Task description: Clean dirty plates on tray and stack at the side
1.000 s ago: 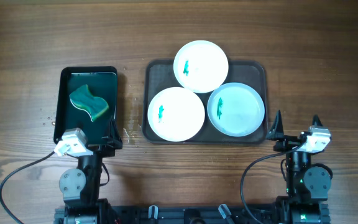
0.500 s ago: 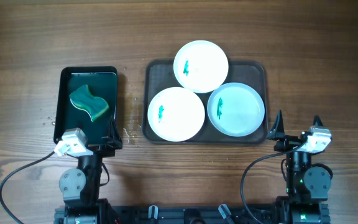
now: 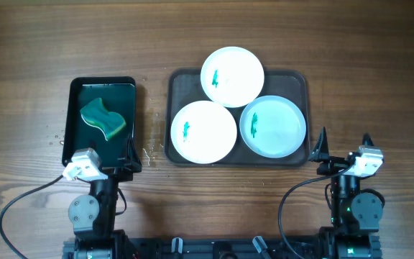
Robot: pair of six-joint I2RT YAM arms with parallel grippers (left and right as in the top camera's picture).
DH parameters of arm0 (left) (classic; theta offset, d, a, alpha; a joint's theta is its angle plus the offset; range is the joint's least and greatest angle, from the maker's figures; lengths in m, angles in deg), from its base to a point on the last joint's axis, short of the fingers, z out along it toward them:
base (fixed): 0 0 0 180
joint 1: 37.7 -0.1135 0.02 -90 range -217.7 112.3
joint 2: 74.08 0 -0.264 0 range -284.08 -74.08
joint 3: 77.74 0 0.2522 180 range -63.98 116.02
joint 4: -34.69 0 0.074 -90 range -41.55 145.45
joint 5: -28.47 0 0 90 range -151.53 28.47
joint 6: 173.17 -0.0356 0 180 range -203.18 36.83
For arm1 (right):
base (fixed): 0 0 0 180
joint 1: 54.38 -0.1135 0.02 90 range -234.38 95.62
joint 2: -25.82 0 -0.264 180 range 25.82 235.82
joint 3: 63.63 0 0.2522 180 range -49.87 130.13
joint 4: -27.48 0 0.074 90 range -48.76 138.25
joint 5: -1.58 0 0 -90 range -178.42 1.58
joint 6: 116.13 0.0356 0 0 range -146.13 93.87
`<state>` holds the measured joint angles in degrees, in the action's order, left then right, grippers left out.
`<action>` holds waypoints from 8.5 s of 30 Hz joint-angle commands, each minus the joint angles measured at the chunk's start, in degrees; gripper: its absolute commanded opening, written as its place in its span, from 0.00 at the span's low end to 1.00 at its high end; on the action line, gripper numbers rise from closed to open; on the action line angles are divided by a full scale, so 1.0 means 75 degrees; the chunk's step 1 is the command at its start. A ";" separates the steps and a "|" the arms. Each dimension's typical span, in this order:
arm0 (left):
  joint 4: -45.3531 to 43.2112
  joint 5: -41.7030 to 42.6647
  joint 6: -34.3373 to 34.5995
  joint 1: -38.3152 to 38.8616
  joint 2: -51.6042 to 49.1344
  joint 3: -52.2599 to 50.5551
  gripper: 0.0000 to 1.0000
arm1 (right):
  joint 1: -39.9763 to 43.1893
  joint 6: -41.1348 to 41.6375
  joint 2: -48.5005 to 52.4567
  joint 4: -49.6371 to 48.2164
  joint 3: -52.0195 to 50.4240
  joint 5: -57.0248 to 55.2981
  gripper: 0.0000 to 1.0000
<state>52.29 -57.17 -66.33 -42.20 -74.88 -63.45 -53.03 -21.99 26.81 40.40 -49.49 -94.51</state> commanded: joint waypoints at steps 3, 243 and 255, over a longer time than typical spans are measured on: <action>0.0041 -0.0047 0.0035 0.0041 0.0050 -0.0029 1.00 | 0.0017 -0.0131 -0.0076 -0.0038 -0.0009 -0.0137 1.00; 0.5659 -0.1416 0.3191 -0.0522 -1.3024 0.9471 0.04 | 0.0015 0.7542 0.7114 0.0915 0.2040 0.2530 1.00; 0.5840 -0.0845 0.1839 -0.0493 -1.2257 0.9110 0.04 | 0.0017 0.7676 0.7125 0.0918 0.2040 0.2524 1.00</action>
<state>94.93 -66.92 -48.13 -45.76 -173.85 3.30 -53.03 34.77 79.95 47.64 -35.15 -74.57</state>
